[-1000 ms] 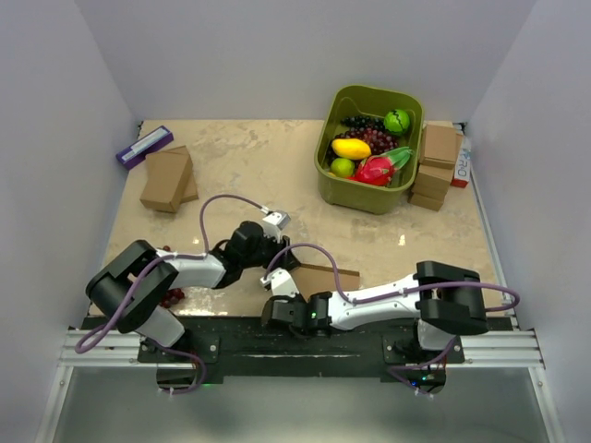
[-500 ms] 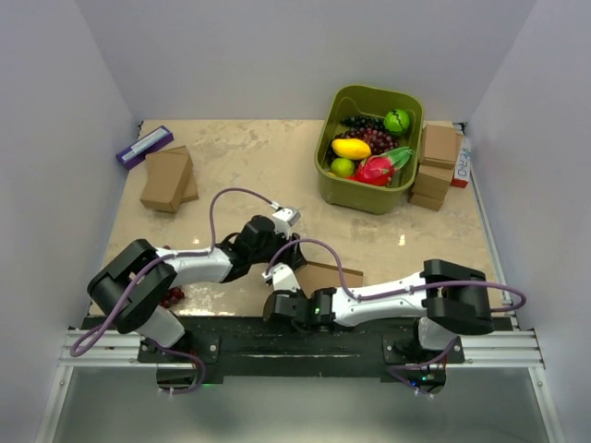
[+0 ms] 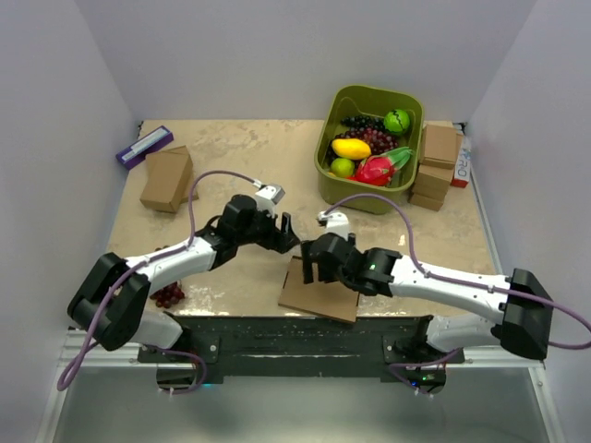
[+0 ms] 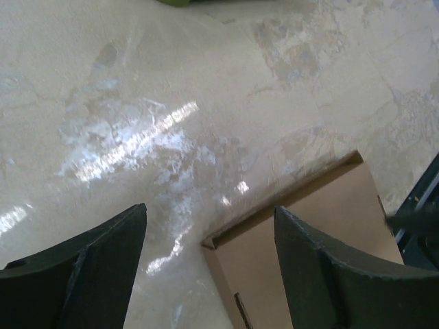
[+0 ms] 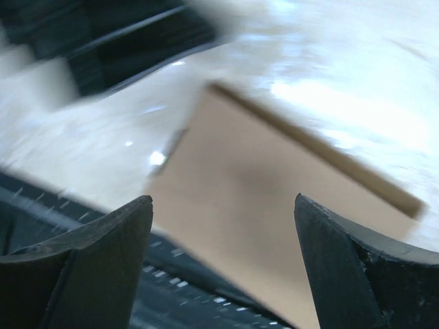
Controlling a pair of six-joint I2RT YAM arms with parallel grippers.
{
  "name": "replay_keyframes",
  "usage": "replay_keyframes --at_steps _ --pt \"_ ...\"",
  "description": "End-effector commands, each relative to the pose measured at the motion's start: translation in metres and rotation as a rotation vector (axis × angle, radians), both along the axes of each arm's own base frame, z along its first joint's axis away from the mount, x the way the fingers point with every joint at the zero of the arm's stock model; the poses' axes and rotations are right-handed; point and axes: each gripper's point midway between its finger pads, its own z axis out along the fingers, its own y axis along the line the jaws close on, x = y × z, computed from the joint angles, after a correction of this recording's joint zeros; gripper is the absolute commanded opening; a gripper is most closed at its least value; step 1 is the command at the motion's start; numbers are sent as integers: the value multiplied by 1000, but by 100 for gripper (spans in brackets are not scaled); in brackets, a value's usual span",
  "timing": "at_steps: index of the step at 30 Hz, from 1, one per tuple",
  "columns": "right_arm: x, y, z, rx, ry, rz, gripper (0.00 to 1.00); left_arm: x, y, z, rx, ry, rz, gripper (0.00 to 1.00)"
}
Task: Fold the paper box
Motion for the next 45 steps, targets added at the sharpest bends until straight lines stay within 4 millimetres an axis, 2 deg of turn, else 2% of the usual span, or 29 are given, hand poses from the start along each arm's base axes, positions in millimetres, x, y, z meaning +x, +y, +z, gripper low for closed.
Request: replay_keyframes --at_steps 1,2,3,4,10,16,20,22,25,29,30,32,34,36,38,39,41,42,43,44,45 --pt "1 -52 -32 12 140 -147 88 -35 1 -7 -75 60 -75 79" --pt "0 -57 -37 28 171 -164 88 -47 4 -14 -89 85 -83 79" --pt "1 -64 -37 49 181 -184 88 -54 0 -10 -128 84 -112 79" --pt "4 -78 -47 40 203 -228 88 -61 -1 -11 -152 109 -114 79" --pt "-5 -95 -61 66 267 -304 87 -98 2 -32 -201 201 -143 79" --pt "-16 -105 -84 49 316 -351 86 -104 1 -40 -232 231 -144 67" --pt "-14 -98 -93 80 323 -355 84 -103 -4 -43 -265 235 -154 52" --pt "-11 -93 -95 94 320 -350 81 -104 -5 -48 -268 251 -152 47" --pt "0 -84 -95 115 293 -352 78 -98 -7 -49 -282 245 -131 43" --pt "29 -69 -88 173 199 -382 73 -77 -14 -44 -298 204 -92 39" --pt "35 -67 -93 163 192 -390 71 -71 -16 -43 -298 191 -89 38" --pt "54 -53 -81 194 142 -375 70 -56 -23 -38 -301 167 -83 38" --pt "72 -42 -78 178 117 -370 69 -38 -28 -33 -296 133 -75 38" --pt "90 -34 -68 161 69 -358 70 -17 -26 -28 -267 89 -50 38" --pt "101 -35 -72 122 55 -359 71 -2 -18 -33 -220 92 -14 38" --pt "107 -33 -65 128 39 -366 75 7 -19 -26 -212 66 -19 41" --pt "111 -34 -52 137 5 -365 83 15 -10 -23 -180 49 7 57" --pt "114 -35 -42 144 -19 -369 90 19 -7 -19 -154 15 13 65" --pt "116 -43 -36 115 -48 -378 92 23 -1 -10 -139 -20 37 79" --pt "119 -46 -17 135 -93 -378 94 28 13 -15 -82 -15 97 82" --pt "120 -49 -7 137 -125 -371 96 33 19 -8 -59 -46 110 84"
